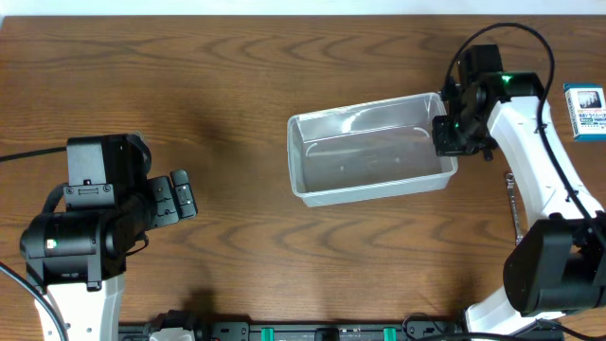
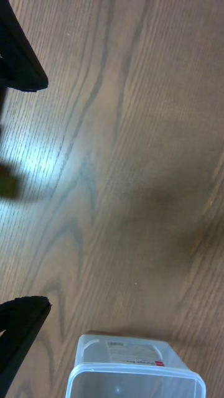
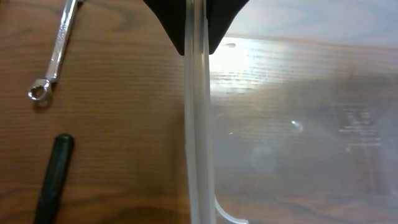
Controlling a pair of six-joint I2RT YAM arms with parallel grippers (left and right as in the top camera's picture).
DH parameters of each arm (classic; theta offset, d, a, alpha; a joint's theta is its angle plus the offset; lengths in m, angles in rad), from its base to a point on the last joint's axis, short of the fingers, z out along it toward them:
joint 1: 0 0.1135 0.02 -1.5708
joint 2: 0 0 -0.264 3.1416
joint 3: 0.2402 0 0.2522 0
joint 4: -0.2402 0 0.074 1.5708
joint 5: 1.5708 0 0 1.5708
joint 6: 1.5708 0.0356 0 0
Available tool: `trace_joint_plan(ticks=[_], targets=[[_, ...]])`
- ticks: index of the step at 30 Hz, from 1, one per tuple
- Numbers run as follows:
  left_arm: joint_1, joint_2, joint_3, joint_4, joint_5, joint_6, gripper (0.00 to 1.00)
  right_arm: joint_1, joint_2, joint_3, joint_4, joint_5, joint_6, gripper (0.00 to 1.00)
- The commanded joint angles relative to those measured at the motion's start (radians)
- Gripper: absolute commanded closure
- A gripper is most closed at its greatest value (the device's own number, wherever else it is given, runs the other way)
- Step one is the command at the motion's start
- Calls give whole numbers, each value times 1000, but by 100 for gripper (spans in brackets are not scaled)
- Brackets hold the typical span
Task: Pack container
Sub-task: 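Drag the clear container rightward toward the tools with the right gripper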
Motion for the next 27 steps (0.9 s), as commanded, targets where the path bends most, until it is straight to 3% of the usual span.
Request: trace_joint_plan(ticks=[1, 13, 27], targets=[[3, 3, 17, -10, -1, -10, 2, 3, -29, -34, 8, -18, -23, 99], [3, 3, 17, -11, -1, -10, 2, -24, -29, -95, 50, 20, 54, 99], [3, 3, 17, -10, -1, -10, 2, -113, -29, -100, 42, 19, 42, 98]])
